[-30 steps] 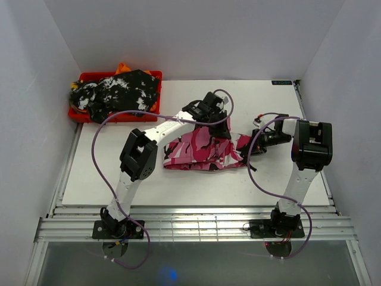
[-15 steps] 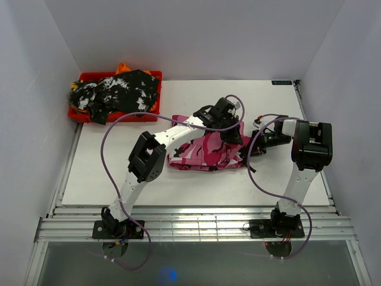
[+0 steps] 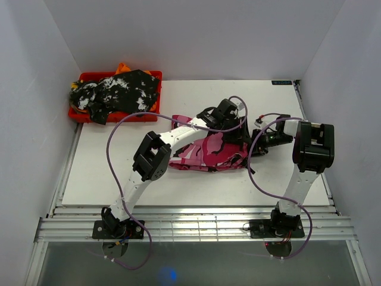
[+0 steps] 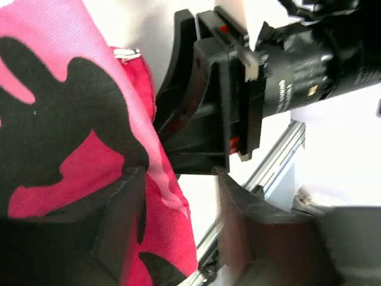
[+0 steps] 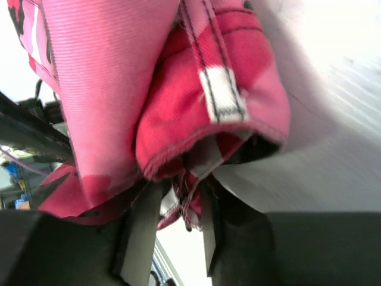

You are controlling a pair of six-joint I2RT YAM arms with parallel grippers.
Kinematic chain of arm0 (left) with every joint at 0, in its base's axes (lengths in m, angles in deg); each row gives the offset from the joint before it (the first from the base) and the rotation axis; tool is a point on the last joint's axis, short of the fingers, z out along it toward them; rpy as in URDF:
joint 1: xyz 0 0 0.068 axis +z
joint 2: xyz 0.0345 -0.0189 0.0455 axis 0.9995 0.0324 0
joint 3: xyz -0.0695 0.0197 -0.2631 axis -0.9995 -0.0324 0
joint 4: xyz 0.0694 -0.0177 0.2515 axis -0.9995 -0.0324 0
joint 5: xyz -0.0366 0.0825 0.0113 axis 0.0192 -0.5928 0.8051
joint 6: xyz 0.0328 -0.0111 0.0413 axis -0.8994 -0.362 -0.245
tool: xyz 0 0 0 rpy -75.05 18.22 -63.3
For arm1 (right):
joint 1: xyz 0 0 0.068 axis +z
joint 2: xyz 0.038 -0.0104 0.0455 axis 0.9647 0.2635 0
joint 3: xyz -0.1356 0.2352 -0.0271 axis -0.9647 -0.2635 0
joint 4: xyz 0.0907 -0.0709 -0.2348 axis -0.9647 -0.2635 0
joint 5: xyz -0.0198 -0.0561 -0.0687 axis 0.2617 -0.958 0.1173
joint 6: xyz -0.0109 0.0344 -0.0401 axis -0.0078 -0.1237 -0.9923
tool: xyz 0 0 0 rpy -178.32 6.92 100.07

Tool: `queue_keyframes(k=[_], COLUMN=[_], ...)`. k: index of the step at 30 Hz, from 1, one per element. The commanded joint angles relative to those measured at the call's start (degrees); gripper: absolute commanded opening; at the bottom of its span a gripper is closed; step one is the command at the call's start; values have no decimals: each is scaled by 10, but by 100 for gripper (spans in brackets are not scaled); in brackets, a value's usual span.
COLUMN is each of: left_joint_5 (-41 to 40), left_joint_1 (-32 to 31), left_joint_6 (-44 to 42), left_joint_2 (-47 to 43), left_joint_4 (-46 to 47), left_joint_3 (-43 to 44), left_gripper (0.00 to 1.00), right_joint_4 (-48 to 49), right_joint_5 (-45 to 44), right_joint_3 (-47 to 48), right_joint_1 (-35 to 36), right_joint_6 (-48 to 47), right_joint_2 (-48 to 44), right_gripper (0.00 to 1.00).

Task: Fold and stack the trousers
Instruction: Fold the trousers

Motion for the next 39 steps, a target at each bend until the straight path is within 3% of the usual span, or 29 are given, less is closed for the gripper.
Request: queue_keyframes(k=[1,7,9,11,13,20,24,29,36,37,39], left_joint_5=[22,70,92,133,175,213,249,259,258,258,260], left_joint_1=[9,54,83,120,149,260,263,269,275,275,276], left_joint_6=[-20,-74,-95,-135,-153,-273,-359,-392,-397,-397,-400], left_joint_2=[-57,-135,-178,-202,-226,-301,-337,-380,-383,-380,-372], left_joint_4=[15,5,14,8,-7,-61,-103,-105,-89,-88,-90], left_joint_3=[3,-64,-99,-114,-132,-207,-257,-327,-390,-392,-392], left_gripper=[71,77,83,87,93,96,91,84,83,83,83], right_joint_4=[-58,-202,-252,-271,-272,-170,-117,-68,-80,-88,-100], right_joint_5=[-31,-91,-86,-66,-42,-73,-154,-222,-175,-165,-121], right_joint_3=[44,148,196,222,257,251,253,239,235,241,247], right_joint_1=[-39,-114,-118,-111,-85,19,59,64,86,87,86], right_joint_6=[-31,-157,-188,-184,-150,-33,9,42,24,21,13], right_joint_2=[-35,-31,-37,-46,-49,-52,-31,-29,12,20,32], right_gripper=[41,50,57,66,68,64,68,68,70,68,46])
